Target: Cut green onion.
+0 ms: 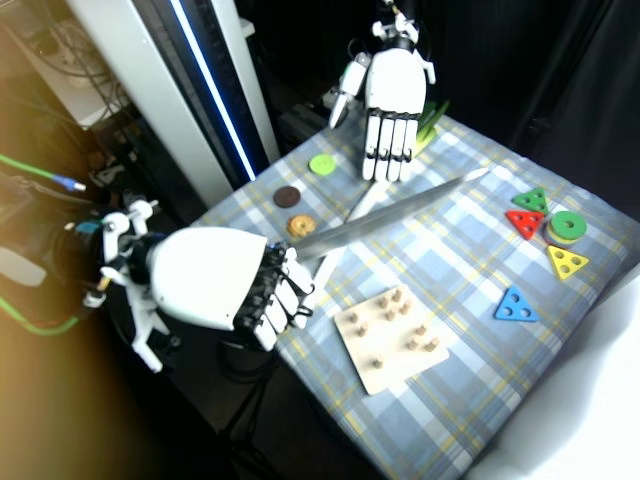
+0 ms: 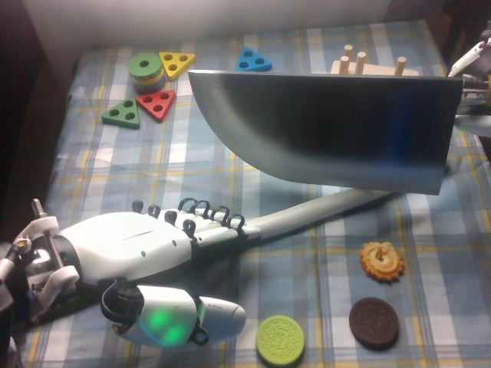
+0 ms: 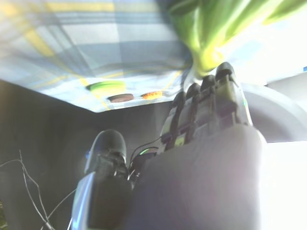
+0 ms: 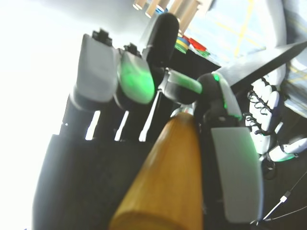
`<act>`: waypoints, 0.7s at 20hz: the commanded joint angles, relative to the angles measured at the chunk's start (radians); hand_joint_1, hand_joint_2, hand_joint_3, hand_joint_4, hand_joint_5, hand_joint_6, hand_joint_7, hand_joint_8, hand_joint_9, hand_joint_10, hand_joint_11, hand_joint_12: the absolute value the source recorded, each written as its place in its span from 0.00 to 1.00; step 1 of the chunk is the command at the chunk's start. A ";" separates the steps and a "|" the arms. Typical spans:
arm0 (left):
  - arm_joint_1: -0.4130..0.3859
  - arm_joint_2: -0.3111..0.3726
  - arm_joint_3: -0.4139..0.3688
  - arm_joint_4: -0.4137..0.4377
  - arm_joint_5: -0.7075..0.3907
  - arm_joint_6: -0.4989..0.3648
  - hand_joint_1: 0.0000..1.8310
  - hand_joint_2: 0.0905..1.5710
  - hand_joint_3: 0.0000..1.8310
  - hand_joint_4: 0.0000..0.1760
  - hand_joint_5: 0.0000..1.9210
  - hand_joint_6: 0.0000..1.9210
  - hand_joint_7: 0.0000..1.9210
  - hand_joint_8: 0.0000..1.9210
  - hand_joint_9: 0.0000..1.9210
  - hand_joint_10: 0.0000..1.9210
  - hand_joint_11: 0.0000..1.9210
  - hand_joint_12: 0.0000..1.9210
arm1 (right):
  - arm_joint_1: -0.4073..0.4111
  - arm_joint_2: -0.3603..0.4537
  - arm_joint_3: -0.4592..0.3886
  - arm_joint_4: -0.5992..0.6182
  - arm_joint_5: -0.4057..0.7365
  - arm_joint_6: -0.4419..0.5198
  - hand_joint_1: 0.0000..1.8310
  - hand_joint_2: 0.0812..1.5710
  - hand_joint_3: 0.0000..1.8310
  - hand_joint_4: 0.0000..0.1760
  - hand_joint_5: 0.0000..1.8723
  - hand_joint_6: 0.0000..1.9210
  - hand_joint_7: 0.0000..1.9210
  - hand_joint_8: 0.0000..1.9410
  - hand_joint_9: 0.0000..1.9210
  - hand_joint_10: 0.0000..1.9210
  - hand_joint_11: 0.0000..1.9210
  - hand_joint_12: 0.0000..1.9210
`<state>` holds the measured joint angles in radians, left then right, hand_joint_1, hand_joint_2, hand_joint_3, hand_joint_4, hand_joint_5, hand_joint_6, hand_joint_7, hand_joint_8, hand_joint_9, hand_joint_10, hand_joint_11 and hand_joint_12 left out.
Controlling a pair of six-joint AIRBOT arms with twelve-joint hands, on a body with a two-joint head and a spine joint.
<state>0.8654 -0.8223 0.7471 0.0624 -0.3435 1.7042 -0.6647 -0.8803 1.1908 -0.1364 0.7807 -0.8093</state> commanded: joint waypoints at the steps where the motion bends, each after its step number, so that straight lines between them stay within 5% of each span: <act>1: -0.003 -0.006 0.001 -0.008 -0.099 -0.004 0.00 0.79 0.00 0.00 0.00 0.00 0.00 0.00 0.00 0.00 0.00 0.00 | 0.012 0.004 0.008 0.057 0.168 0.004 0.19 0.89 0.00 0.78 0.54 1.00 0.64 1.00 0.68 1.00 0.69 1.00; 2: -0.004 -0.006 0.002 -0.012 -0.103 -0.004 0.00 0.79 0.00 0.00 0.00 0.00 0.00 0.00 0.00 0.00 0.00 0.00 | 0.012 0.003 0.011 0.090 0.196 -0.006 0.18 0.90 0.00 0.89 0.51 1.00 0.63 1.00 0.66 1.00 0.66 1.00; 3: -0.004 -0.006 0.003 -0.019 -0.112 -0.004 0.00 0.79 0.00 0.00 0.01 0.00 0.01 0.00 0.01 0.00 0.00 0.00 | 0.012 0.004 0.017 0.124 0.224 -0.016 0.29 0.90 0.00 0.65 0.49 1.00 0.60 1.00 0.65 1.00 0.67 1.00; 4: -0.002 -0.003 0.002 -0.026 -0.122 -0.004 0.00 0.79 0.00 0.00 0.00 0.00 0.01 0.00 0.00 0.00 0.00 0.00 | 0.016 0.004 0.025 0.144 0.236 -0.018 0.35 0.91 0.00 0.23 0.44 1.00 0.58 1.00 0.65 1.00 0.68 1.00; 14: 0.028 0.052 -0.040 -0.089 -0.294 -0.005 0.00 0.79 0.00 0.00 0.00 0.00 0.00 0.00 0.00 0.00 0.00 0.00 | 0.091 -0.012 0.121 0.244 0.145 -0.085 0.25 0.92 0.00 0.44 0.53 1.00 0.64 1.00 0.71 1.00 0.73 1.00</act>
<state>0.9051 -0.7685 0.7078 -0.0242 -0.5102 1.7031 -0.5877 -0.9012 1.3094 0.0795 0.7933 -0.8993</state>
